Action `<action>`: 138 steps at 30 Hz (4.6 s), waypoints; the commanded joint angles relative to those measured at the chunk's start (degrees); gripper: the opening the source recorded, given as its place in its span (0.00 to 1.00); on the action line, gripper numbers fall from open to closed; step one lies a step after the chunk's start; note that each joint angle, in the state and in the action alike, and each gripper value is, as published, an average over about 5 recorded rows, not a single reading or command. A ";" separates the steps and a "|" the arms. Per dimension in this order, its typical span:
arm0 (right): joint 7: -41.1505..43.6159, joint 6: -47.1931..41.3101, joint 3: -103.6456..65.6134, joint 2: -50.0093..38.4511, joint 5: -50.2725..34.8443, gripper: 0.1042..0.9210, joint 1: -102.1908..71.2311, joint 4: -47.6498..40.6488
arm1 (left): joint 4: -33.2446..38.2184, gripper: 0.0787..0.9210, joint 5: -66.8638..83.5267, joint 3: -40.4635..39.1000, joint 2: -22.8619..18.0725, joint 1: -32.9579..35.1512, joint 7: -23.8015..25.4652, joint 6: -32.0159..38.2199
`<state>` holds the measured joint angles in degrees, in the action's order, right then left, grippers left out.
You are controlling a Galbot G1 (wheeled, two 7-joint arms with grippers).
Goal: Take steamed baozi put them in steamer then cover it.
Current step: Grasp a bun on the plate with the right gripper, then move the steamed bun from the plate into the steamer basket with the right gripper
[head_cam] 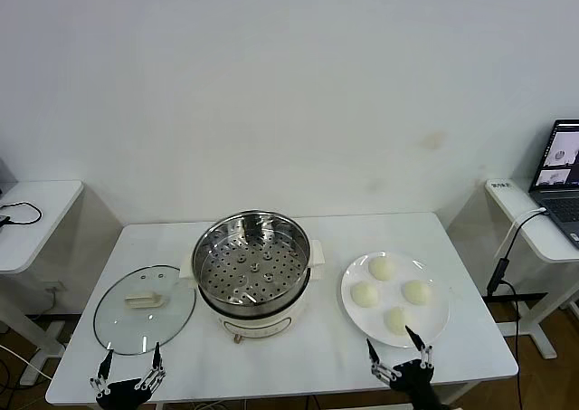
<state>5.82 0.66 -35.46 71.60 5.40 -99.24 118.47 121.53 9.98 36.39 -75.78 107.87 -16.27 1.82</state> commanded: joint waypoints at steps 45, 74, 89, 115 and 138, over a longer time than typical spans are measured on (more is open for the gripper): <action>49.85 -11.52 80.27 -28.23 2.85 0.88 100.10 -50.05 | 4.81 0.88 -13.76 -1.57 -2.28 -2.53 0.66 -3.63; 47.03 -10.10 79.49 -16.19 9.52 0.87 97.70 -64.58 | 3.17 0.88 -12.81 -0.18 -1.95 -3.97 0.94 -3.88; 47.59 -9.88 78.99 -16.30 10.38 0.66 96.78 -64.06 | 3.39 0.88 -12.85 -0.07 -1.98 -3.82 0.92 -3.85; 48.80 -9.91 92.38 -26.37 -10.86 0.63 122.34 -43.18 | 4.26 0.88 -12.38 -0.61 -1.22 -3.75 0.90 -3.77; 45.87 2.63 109.41 5.05 -15.43 0.64 133.26 -50.85 | 5.16 0.88 -8.99 1.91 0.60 -3.54 1.22 -4.12</action>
<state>52.70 -3.48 68.45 65.01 -10.73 31.60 71.60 126.87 0.62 38.11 -75.25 104.30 -15.03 -2.31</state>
